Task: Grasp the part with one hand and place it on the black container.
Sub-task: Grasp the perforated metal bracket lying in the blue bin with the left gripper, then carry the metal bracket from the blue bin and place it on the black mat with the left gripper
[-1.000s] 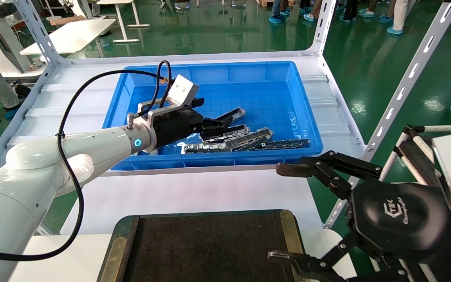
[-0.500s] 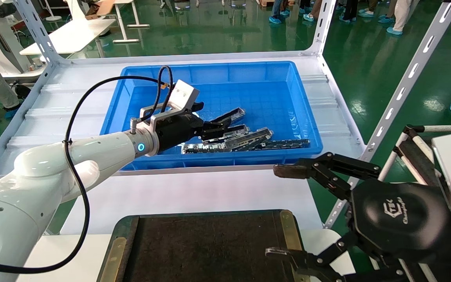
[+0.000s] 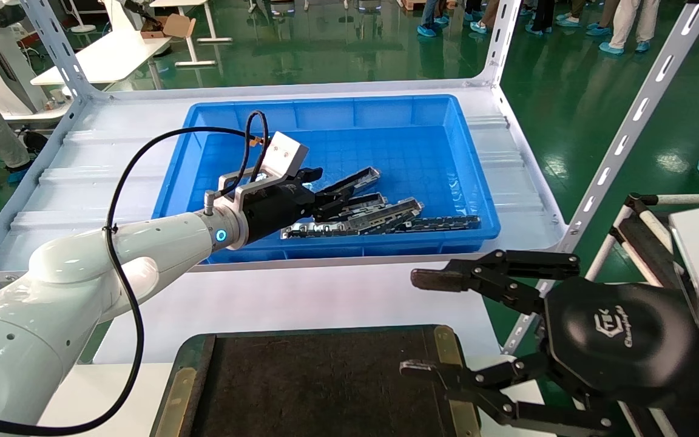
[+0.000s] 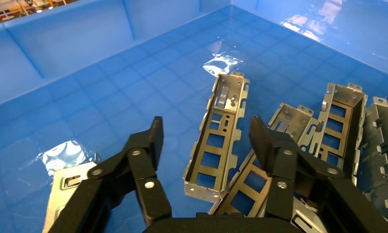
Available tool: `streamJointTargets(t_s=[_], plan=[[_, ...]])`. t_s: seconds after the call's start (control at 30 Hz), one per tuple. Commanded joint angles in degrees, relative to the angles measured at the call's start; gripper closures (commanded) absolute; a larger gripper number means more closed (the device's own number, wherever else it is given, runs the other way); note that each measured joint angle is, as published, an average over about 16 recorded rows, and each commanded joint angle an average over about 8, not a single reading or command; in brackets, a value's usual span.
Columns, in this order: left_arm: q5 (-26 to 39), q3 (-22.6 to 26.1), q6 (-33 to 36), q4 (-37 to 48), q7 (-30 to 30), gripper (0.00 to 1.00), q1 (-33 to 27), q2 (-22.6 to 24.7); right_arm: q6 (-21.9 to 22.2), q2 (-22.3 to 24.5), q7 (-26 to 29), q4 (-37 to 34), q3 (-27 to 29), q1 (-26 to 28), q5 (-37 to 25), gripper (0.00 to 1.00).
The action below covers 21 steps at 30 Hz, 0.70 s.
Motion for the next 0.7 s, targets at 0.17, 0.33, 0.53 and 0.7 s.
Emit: streamJointTargets(t_s=[0.17, 0.33, 0.53, 0.7], plan=[[-1.59, 1.2, -0.42, 0.37, 0.23, 1.0, 0.23, -0.13, 0.0, 0.0, 0.0, 0.0, -0.01, 0.0, 0.0, 1.0], [-2.78, 1.9, -0.57, 1.0, 0.72, 1.0, 0.29, -0.19, 0.0, 0.0, 0.0, 0.0, -0.01, 0.0, 0.01, 1.0], [-4.17, 2.57, -0.64, 1.82, 1.41, 1.0, 0.13, -0.21, 0.01, 0.01, -0.01, 0.0, -0.01, 0.0, 0.01, 1.0], [-5.51, 2.87, -0.57, 2.28, 2.02, 1.0, -0.11, -0.24, 0.01, 0.01, -0.01, 0.0, -0.02, 0.0, 0.01, 1.0]])
